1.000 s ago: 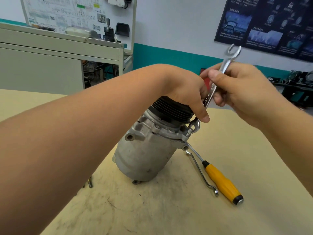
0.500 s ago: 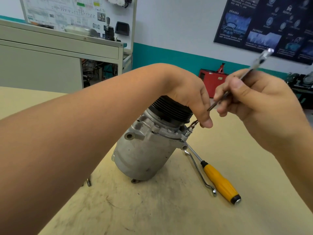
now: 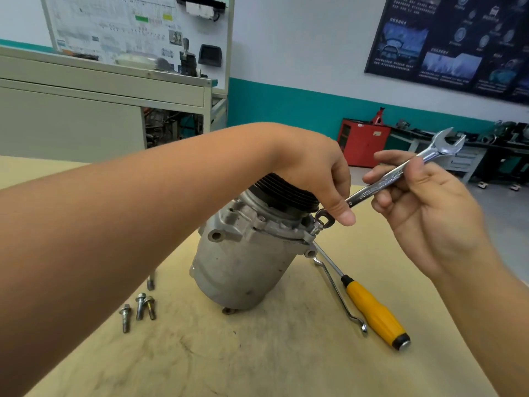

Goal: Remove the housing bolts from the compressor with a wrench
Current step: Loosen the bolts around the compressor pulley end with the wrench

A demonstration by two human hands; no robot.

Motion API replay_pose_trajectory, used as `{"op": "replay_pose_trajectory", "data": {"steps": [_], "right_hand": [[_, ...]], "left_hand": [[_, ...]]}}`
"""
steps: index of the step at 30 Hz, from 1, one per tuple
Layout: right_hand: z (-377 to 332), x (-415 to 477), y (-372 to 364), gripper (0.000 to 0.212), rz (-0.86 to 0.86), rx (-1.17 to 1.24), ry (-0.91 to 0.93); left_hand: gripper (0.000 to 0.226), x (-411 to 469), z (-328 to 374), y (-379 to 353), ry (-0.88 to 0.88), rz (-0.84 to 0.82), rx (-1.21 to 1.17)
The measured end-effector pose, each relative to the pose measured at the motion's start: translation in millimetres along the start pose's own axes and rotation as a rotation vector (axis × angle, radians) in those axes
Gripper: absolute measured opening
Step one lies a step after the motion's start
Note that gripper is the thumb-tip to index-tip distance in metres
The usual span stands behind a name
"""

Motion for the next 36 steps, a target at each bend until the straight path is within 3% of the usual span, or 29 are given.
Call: {"op": "replay_pose_trajectory", "data": {"steps": [6, 13, 19, 22, 30, 33, 36], "right_hand": [[-1, 7, -4, 0.028, 0.022, 0.075, 0.033], [-1, 8, 29, 0.03, 0.093, 0.27, 0.063], [73, -15, 63, 0.036, 0.361, 0.636, -0.194], [102, -22, 62, 0.03, 0.4, 0.7, -0.326], [112, -24, 55, 0.028, 0.349, 0.692, -0.403], [110, -25, 56, 0.028, 0.347, 0.697, -0.406], [108, -28, 58, 0.027, 0.361, 0.693, -0.408]], "left_hand": [[0.045, 1, 7, -14, -0.06, -0.16, 0.395], [0.016, -1, 14, -16, -0.105, -0.102, 0.414], [0.023, -4, 15, -16, -0.094, -0.105, 0.402], [0.024, -6, 19, -12, -0.11, -0.072, 0.408], [0.014, -37, 36, 17, -0.181, 0.202, 0.234], [0.013, -85, 32, 24, -0.174, 0.527, 0.082], [0.018, -147, 1, 12, 0.006, 0.819, -0.13]]}}
Point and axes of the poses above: each hand's wrist, its own x-axis towards the middle knuckle, its own y-axis out of the back of the hand, z = x × y, the point moved 7 cm from there along x, towards the middle knuckle, and after that the axes turned 5 degrees about z, right-handed, at the moved point
